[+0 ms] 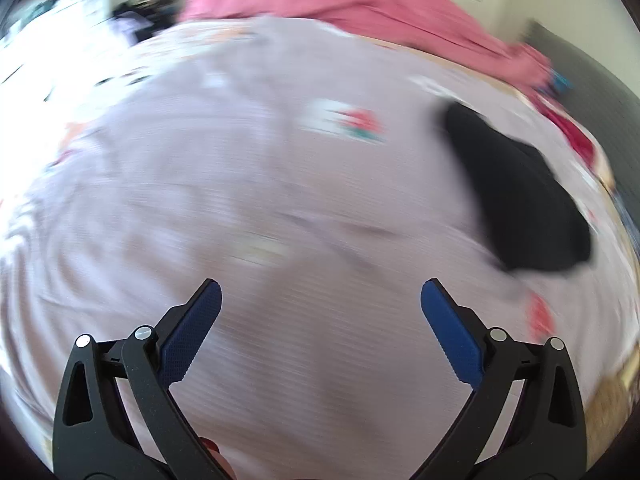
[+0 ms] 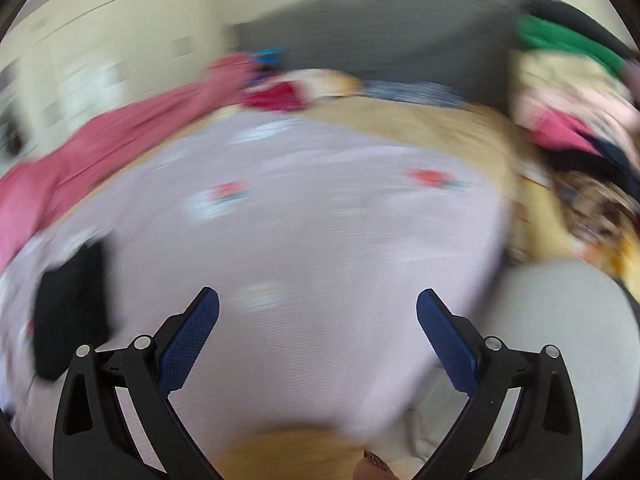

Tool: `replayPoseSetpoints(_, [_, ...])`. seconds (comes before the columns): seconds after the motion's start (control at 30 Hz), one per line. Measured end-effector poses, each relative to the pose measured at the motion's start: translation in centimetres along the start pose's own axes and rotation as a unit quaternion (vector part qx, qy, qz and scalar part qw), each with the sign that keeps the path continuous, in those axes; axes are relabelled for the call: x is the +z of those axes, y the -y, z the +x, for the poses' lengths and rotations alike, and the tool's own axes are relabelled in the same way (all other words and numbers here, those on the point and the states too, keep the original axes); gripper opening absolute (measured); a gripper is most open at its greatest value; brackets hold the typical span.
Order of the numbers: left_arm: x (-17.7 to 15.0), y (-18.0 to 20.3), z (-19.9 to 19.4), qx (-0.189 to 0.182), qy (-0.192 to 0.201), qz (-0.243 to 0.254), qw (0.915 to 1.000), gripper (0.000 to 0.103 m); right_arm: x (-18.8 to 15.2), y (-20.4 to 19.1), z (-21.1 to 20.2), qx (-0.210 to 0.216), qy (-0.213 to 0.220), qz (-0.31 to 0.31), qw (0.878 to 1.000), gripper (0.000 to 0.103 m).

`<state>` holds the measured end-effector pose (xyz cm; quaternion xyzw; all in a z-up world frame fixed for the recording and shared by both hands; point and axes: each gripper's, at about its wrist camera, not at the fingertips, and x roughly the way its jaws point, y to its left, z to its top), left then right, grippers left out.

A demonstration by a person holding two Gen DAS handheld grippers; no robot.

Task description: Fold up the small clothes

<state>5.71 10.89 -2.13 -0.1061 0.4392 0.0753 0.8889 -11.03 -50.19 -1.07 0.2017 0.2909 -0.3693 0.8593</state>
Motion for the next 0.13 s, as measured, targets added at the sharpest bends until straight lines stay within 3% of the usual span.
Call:
replayPoseSetpoints(0.07, [1.5,-4.3,0.5,0.047,0.007,-0.027,0.9985,0.094,0.6,5.1,1.8,-0.077,-0.005,0.037,0.996,0.099])
replayPoseSetpoints(0.13, [3.6,-9.9,0.7,0.107,0.021,-0.058,0.9924,0.094,0.9,11.4,4.2,-0.164,-0.022,0.071,0.984,0.099])
